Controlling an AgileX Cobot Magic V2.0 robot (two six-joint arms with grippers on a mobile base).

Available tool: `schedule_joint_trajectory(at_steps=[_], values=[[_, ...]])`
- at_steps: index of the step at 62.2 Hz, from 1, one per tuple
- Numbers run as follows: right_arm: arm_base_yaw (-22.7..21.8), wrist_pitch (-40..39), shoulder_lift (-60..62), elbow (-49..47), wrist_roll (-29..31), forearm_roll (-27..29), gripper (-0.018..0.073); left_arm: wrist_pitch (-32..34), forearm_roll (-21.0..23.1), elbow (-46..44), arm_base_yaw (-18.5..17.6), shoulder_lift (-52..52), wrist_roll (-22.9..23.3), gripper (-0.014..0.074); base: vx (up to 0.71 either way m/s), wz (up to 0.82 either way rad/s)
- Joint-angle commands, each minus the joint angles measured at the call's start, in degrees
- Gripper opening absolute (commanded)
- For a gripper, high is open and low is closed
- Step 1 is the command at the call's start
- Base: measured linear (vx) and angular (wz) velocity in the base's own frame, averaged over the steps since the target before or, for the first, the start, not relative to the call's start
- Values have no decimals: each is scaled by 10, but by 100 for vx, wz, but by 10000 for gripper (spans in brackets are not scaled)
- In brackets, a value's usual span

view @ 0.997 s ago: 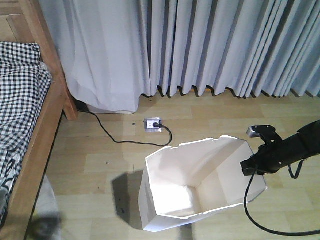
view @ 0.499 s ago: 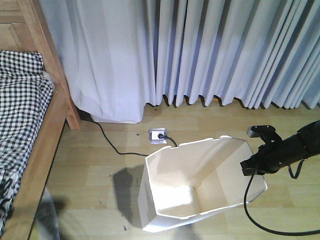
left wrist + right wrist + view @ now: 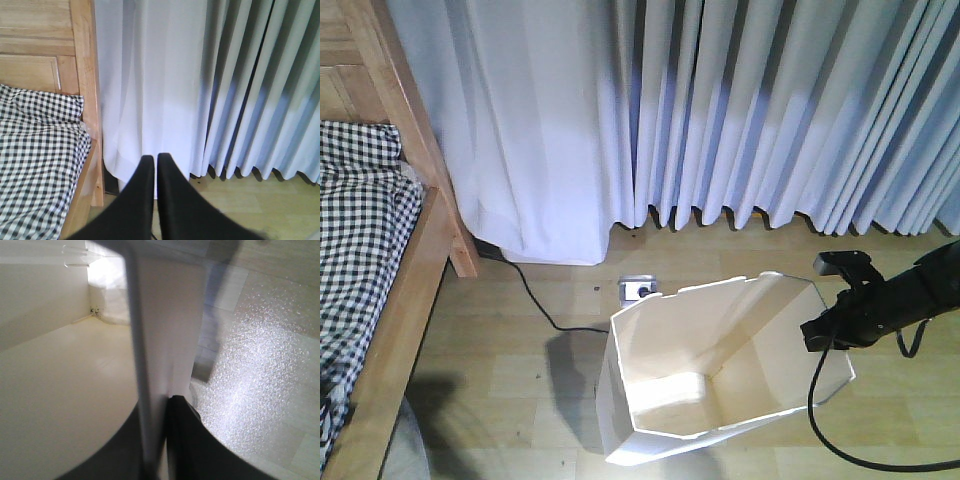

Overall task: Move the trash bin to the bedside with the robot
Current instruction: 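Drive closer to the bed end, keeping the bin in the right gripper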

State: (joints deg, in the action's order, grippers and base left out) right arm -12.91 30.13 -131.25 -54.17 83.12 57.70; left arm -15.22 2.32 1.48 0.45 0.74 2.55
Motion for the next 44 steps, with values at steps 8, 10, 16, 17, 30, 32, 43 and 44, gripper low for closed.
schedule_joint_trajectory(at_steps=[8, 10, 16, 17, 30, 32, 43, 44], values=[[-2, 100, 43, -8, -3, 36, -5, 40, 2, 7, 0, 8, 3, -6, 14, -1], [-2, 100, 43, -8, -3, 36, -5, 40, 2, 7, 0, 8, 3, -6, 14, -1], [-2, 100, 43, -8, -3, 36, -5, 40, 2, 7, 0, 8, 3, -6, 14, -1], [-2, 100, 43, -8, -3, 36, -5, 40, 2, 7, 0, 8, 3, -6, 14, 0], [-2, 100, 43, -8, -3, 36, -5, 40, 2, 7, 0, 8, 3, -6, 12, -1], [-2, 100, 43, -8, -3, 36, -5, 40, 2, 7, 0, 8, 3, -6, 11, 0], [-2, 100, 43, -8, -3, 36, -5, 40, 2, 7, 0, 8, 3, -6, 10, 0], [-2, 100, 43, -8, -3, 36, -5, 40, 2, 7, 0, 8, 3, -6, 9, 0]])
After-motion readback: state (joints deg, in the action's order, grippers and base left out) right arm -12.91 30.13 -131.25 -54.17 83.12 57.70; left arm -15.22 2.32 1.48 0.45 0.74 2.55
